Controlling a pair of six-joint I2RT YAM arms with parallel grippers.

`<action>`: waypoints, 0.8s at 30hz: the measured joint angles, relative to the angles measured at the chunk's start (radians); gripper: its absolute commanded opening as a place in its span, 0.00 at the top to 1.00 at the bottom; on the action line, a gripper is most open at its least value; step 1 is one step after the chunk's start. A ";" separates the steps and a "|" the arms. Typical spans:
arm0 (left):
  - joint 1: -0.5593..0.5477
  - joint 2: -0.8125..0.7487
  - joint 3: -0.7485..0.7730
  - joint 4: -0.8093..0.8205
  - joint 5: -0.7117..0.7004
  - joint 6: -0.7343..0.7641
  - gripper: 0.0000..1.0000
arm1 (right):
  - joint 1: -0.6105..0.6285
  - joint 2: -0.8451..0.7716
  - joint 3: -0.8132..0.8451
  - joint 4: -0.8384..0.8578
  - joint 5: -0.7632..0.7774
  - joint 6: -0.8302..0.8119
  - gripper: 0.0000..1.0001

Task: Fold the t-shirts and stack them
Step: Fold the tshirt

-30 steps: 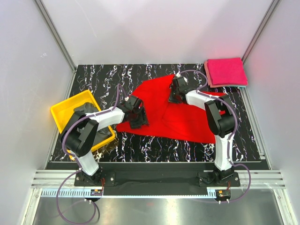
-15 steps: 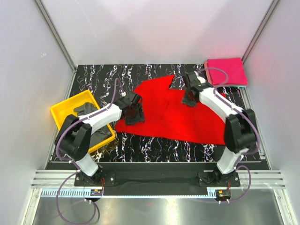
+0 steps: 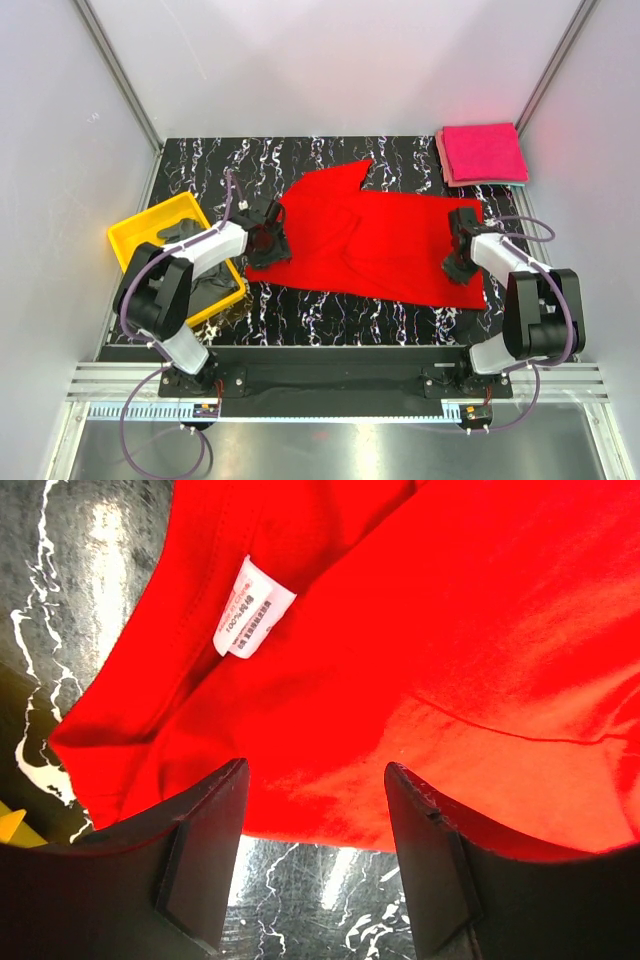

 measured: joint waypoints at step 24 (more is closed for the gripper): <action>-0.001 0.036 0.045 -0.129 -0.099 -0.010 0.37 | -0.209 -0.179 -0.150 0.120 -0.041 0.095 0.72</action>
